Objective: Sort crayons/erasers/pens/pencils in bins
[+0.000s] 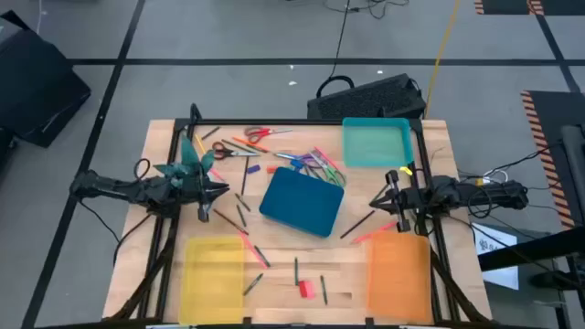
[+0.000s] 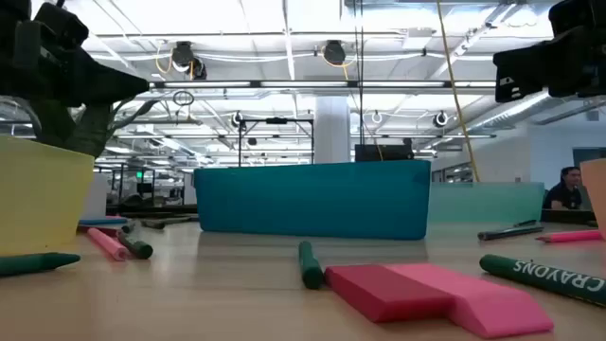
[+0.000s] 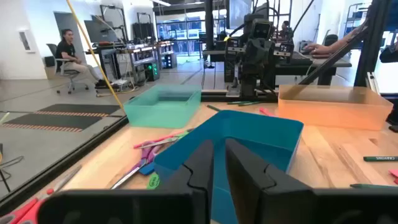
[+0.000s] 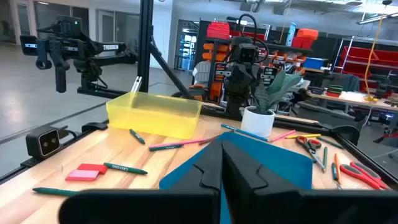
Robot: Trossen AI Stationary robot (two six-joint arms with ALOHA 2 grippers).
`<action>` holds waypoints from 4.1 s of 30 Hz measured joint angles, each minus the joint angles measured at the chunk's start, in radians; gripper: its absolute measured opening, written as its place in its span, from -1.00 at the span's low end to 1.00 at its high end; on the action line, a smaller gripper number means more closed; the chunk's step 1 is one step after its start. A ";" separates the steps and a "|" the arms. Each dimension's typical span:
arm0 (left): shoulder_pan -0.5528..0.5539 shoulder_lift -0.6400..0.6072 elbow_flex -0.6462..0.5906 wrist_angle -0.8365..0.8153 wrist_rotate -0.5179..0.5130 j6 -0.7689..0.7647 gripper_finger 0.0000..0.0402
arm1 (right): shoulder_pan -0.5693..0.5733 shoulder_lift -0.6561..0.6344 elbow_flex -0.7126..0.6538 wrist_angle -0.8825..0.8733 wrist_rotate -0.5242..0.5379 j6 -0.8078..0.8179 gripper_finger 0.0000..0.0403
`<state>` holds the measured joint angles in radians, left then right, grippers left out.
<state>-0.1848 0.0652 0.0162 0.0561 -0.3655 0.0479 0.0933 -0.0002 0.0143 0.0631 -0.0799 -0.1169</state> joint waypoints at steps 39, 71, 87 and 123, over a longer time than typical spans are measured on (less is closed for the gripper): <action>0.000 0.000 0.000 0.000 0.000 0.000 -0.78 | -0.015 0.010 0.000 0.000 0.000 0.000 -1.00; 0.000 0.000 0.000 0.000 0.000 0.000 -0.78 | 0.021 0.547 0.480 -0.312 0.424 0.605 -1.00; 0.000 0.000 0.000 0.000 0.000 0.000 -0.78 | -0.031 1.322 1.072 -1.328 -0.042 1.623 -0.96; 0.000 0.000 0.000 0.000 0.000 0.000 -0.78 | -0.274 1.378 0.606 -0.841 0.258 2.331 -0.55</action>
<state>-0.1848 0.0654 0.0162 0.0559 -0.3653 0.0479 -0.1811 1.3775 0.6208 -0.7784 0.1778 2.2139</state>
